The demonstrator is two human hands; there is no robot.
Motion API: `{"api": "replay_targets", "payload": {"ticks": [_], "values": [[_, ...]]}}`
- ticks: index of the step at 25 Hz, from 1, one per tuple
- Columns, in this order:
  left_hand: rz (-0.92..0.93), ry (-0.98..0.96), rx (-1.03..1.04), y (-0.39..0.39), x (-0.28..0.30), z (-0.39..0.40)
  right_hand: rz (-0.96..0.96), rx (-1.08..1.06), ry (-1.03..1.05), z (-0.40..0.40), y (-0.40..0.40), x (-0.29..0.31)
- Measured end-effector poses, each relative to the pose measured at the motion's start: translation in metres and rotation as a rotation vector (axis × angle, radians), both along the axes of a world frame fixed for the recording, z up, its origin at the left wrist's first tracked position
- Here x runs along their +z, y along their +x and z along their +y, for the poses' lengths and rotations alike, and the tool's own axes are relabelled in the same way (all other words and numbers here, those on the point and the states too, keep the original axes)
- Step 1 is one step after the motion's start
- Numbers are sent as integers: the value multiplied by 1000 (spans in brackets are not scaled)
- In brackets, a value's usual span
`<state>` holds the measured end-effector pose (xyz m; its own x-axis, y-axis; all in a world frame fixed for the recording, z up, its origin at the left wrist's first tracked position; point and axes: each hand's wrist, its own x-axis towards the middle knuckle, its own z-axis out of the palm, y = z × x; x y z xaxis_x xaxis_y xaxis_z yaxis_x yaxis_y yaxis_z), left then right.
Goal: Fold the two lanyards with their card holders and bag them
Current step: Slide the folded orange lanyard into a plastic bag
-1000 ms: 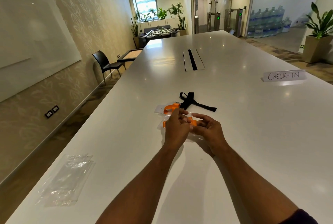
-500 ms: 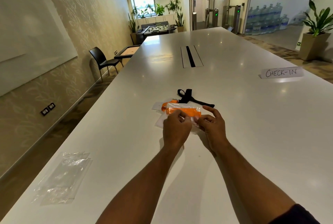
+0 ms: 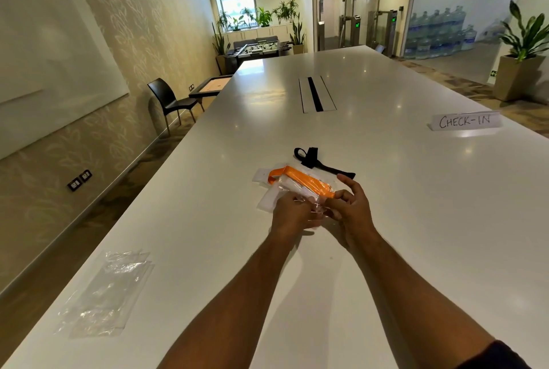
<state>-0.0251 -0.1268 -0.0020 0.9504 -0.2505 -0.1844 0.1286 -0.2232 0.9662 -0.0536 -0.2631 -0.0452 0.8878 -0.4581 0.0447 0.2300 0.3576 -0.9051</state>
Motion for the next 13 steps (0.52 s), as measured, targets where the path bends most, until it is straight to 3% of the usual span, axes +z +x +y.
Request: {"api": "replay_targets", "payload": {"ticks": [4,10,13], "values": [[-9,-24,23,11,-2,5,15,77,36,5,0,-1],[-3,-11,70,33,-4,12,88,-46,-273,13,17,2],[-67,-19,65,50,2,19,98,-12,-255,12,33,13]]}}
